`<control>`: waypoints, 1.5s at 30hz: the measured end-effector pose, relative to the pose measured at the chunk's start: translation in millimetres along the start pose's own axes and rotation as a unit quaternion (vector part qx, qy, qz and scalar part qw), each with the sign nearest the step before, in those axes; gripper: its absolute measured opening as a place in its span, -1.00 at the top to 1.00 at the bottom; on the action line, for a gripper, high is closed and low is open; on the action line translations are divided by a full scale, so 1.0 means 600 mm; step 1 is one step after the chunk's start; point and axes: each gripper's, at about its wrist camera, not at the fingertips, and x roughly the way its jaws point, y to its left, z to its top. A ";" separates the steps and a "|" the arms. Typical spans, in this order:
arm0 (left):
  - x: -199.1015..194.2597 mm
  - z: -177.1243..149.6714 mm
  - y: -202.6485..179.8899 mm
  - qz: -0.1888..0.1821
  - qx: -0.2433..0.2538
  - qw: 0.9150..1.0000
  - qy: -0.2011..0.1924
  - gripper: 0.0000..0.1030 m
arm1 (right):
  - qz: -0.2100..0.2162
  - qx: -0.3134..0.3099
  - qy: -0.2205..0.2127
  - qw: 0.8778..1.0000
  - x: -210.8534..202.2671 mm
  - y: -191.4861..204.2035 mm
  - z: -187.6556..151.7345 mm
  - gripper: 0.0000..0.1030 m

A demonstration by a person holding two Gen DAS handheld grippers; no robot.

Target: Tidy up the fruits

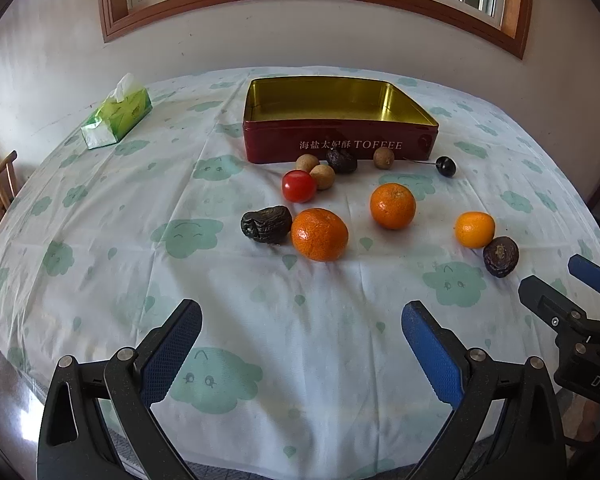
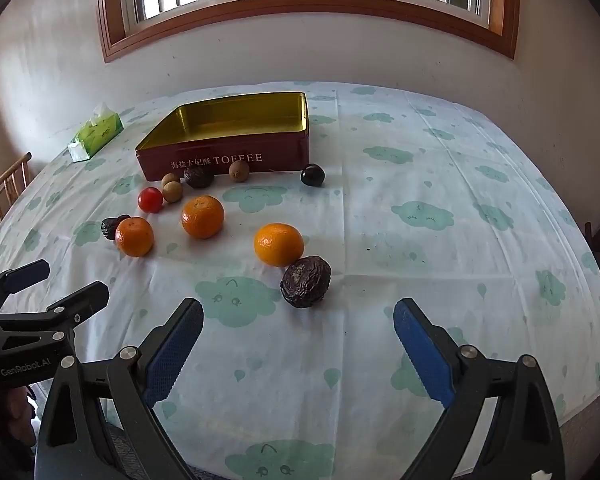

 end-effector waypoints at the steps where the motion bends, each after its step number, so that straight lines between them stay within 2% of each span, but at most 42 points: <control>1: 0.000 0.000 0.000 0.001 0.001 1.000 0.000 -0.93 | -0.001 0.000 0.000 1.000 0.001 -0.001 -0.001 -0.84; 22: 0.002 -0.006 0.004 0.008 -0.002 1.000 0.004 -0.93 | -0.009 0.002 0.003 1.000 0.002 -0.004 -0.004 -0.84; 36: 0.005 -0.011 0.001 0.000 0.004 1.000 0.001 -0.93 | -0.009 0.003 0.003 1.000 0.003 -0.005 -0.005 -0.82; 45: 0.008 -0.014 0.001 0.021 0.006 1.000 0.007 -0.93 | -0.008 0.005 0.009 1.000 0.008 -0.006 -0.014 -0.81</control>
